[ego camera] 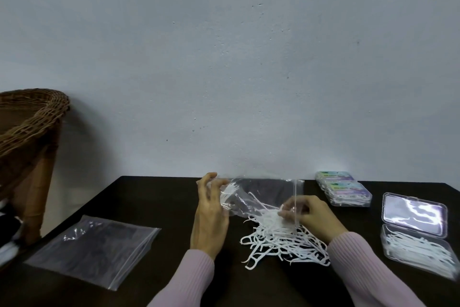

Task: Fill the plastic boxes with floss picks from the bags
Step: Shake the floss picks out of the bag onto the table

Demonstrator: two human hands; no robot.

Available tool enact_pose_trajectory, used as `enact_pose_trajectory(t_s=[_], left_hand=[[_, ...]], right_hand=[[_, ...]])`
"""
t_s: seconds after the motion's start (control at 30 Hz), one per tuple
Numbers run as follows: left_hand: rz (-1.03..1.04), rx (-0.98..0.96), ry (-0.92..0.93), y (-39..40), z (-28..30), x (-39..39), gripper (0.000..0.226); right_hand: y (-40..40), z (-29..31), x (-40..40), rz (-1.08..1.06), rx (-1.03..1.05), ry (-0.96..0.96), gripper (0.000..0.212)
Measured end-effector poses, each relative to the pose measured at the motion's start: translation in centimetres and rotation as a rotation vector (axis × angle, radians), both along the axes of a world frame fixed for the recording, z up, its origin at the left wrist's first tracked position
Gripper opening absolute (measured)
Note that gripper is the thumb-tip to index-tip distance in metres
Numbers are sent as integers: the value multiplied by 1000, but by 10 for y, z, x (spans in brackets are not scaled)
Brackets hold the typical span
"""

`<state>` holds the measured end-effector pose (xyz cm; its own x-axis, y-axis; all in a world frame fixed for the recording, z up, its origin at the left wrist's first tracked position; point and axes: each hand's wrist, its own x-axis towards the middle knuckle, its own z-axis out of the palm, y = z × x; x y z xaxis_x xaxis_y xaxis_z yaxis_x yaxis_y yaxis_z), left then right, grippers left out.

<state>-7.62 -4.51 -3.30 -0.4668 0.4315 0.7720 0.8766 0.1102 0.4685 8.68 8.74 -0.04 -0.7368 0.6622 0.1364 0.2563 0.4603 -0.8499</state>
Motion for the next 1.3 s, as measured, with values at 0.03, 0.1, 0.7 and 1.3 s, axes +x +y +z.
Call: enact_pose_trajectory(t_s=[0.03, 0.1, 0.7, 1.3], left_hand=[[29, 9, -12, 0, 0, -1, 68], [90, 36, -49, -1, -1, -3, 63], [213, 217, -415, -3, 5, -15, 52], [258, 270, -492, -2, 2, -21, 48]], right_hand=[[1, 0, 0, -14, 32, 0, 6], [4, 0, 0, -30, 76, -4, 7], [1, -1, 0, -51, 130, 77, 8], [16, -9, 0, -198, -90, 196, 14]])
